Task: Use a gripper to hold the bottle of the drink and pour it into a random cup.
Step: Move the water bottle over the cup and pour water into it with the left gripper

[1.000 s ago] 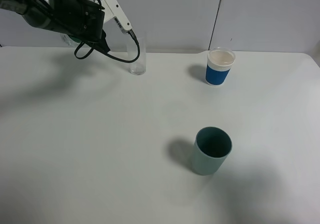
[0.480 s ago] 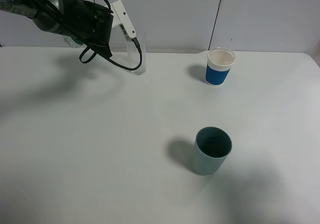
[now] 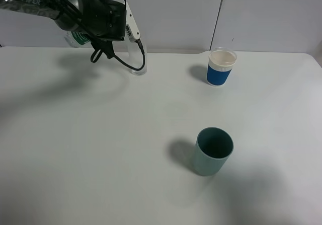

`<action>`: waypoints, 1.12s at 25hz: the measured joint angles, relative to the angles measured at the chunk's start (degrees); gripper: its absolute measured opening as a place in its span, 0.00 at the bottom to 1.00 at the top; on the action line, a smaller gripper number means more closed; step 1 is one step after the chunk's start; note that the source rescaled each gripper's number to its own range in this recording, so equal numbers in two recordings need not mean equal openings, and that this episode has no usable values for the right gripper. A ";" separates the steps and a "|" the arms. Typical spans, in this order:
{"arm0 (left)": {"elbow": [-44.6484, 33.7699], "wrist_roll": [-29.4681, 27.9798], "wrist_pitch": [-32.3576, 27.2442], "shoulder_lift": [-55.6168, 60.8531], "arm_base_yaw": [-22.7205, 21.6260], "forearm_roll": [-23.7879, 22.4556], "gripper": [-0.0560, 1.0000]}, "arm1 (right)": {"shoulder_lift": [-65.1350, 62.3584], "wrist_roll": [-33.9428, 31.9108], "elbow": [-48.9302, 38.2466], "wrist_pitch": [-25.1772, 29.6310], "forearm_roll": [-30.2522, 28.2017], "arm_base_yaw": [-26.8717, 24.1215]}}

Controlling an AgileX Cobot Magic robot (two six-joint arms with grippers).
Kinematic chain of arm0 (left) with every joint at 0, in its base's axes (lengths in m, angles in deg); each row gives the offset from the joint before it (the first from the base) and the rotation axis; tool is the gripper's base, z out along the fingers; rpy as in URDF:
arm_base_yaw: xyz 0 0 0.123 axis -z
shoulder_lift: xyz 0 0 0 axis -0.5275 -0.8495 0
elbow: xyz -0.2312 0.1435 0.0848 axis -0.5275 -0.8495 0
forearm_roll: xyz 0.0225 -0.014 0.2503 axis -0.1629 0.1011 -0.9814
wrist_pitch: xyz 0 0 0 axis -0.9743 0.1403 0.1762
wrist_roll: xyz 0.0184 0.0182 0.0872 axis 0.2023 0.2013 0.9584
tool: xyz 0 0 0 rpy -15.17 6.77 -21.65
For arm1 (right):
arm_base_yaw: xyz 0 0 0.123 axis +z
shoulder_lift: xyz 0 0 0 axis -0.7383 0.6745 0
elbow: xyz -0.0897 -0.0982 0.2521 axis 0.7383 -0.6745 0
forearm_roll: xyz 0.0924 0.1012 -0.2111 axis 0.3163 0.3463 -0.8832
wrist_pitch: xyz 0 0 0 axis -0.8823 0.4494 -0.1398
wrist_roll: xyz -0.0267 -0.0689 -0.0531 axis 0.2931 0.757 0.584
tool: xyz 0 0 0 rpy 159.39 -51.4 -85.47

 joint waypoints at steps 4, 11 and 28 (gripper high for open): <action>0.23 1.50 -0.65 -0.04 0.77 0.07 0.05 | 0.00 0.00 0.00 0.00 0.00 0.00; 0.28 6.82 -1.21 -0.04 2.34 0.07 0.05 | 0.00 0.00 0.00 0.00 0.00 0.00; 0.28 10.87 -0.20 -0.04 1.87 -1.24 0.05 | 0.00 0.00 0.00 0.00 0.00 0.00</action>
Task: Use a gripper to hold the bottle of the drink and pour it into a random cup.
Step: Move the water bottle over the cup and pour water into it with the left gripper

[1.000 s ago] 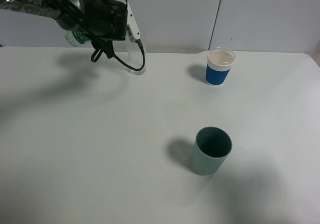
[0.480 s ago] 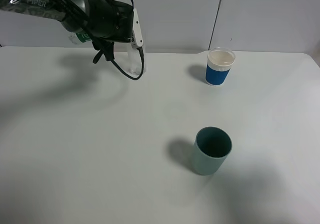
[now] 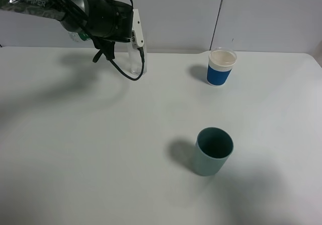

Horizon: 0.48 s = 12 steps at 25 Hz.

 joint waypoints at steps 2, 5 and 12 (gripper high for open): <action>0.00 0.00 0.15 0.00 -0.28 -0.42 0.05 | 0.00 0.00 0.00 0.00 0.00 0.00; 0.08 -0.05 0.53 0.00 -0.89 -1.67 0.05 | 0.00 0.00 0.00 0.00 0.00 0.00; 0.08 -0.16 0.59 0.00 -2.16 -2.45 0.05 | 0.00 0.00 0.00 0.00 0.00 0.00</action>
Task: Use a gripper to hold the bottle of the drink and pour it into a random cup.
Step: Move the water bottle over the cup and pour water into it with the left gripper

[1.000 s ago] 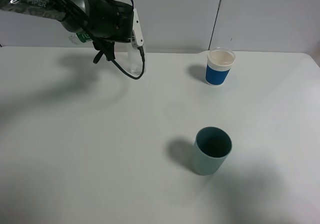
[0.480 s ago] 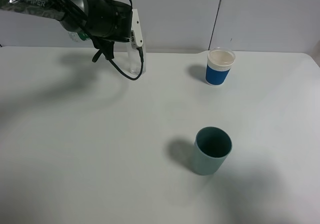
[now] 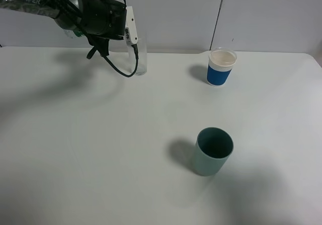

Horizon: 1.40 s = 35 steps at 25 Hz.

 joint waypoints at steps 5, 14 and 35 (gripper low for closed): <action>0.00 0.67 0.00 0.00 0.00 -0.61 0.05 | 0.00 0.00 0.00 0.00 0.00 0.00; 0.13 4.09 -0.23 0.00 0.00 -0.85 0.05 | 0.00 0.00 0.00 0.00 0.00 0.00; 3.34 7.32 -2.67 -0.16 0.00 -3.55 0.05 | 0.00 0.00 0.00 0.00 0.00 0.00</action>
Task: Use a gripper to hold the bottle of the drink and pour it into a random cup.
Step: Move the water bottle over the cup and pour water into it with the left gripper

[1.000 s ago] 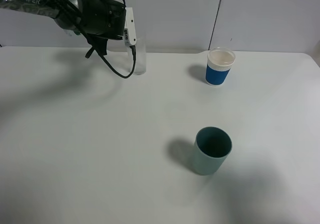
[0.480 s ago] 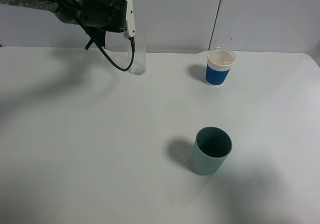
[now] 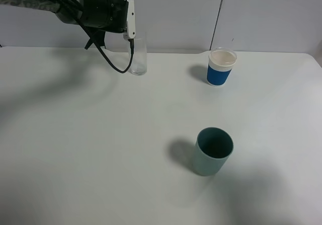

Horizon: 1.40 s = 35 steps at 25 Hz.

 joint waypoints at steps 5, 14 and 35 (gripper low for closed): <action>0.00 1.04 -0.12 0.00 0.00 -0.06 0.05 | 0.00 0.00 0.00 0.00 0.00 0.00; 0.00 2.92 -1.32 0.00 0.00 -0.90 0.05 | 0.00 0.00 0.00 0.00 0.00 0.00; 0.00 3.14 -2.41 0.00 0.00 -2.96 0.05 | 0.00 -0.05 0.00 0.00 0.00 0.00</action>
